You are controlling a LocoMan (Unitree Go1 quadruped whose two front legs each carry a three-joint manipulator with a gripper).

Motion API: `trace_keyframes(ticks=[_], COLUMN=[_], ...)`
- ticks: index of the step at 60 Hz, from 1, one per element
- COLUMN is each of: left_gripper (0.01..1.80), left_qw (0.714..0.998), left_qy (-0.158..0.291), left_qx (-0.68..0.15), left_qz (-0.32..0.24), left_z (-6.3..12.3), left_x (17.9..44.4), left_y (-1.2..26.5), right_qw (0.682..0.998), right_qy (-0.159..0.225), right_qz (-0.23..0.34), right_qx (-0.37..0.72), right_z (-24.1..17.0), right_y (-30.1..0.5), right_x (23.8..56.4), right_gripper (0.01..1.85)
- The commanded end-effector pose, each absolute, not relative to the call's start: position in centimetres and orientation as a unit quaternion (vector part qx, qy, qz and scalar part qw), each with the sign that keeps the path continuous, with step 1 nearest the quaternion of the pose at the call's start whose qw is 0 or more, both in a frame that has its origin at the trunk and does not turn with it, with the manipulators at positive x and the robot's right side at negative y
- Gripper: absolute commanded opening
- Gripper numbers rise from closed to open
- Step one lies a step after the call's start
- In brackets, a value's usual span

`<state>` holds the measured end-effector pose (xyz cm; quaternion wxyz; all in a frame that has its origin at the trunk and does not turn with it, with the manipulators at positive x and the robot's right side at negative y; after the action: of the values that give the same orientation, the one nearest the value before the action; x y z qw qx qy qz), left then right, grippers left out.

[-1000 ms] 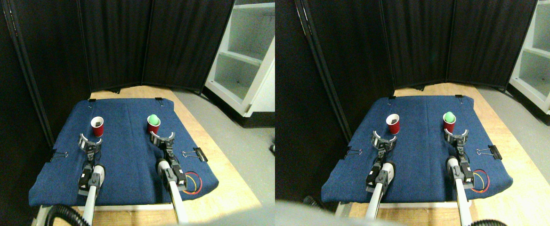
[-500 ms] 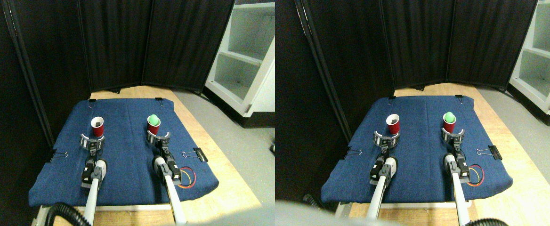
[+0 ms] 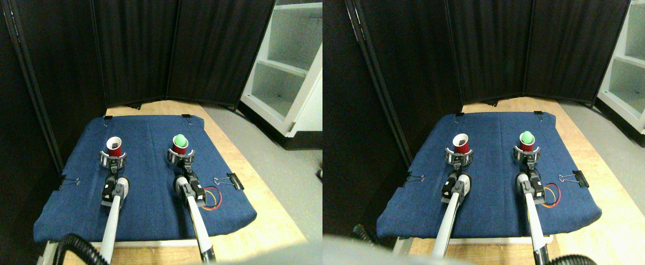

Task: Pour (bimanual)

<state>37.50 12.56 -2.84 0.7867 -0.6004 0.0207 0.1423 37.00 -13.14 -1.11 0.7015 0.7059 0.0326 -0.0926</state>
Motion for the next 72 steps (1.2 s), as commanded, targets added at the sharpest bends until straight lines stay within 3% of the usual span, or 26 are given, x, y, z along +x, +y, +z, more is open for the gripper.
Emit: trace_keyframes(ticks=[1,42,72], left_gripper=[1.03,0.96,1.04], left_qw=[0.787,0.784,0.783], left_qy=[0.018,0.006,0.007], left_qx=[-0.602,-0.605,-0.606], left_qz=[0.133,0.141,0.142], left_z=[-3.0,-3.5,-4.1], left_x=[38.1,39.5,39.6], left_y=[12.3,12.3,12.7], right_qw=[0.702,0.698,0.690], right_qy=[0.021,0.025,0.025], right_qz=[-0.088,-0.102,-0.106], right_qx=[0.707,0.709,0.715], right_z=[-0.9,-1.7,-2.0], right_y=[-12.9,-13.7,-14.4], right_x=[37.4,39.0,39.4], right_gripper=[0.95,1.08,1.11])
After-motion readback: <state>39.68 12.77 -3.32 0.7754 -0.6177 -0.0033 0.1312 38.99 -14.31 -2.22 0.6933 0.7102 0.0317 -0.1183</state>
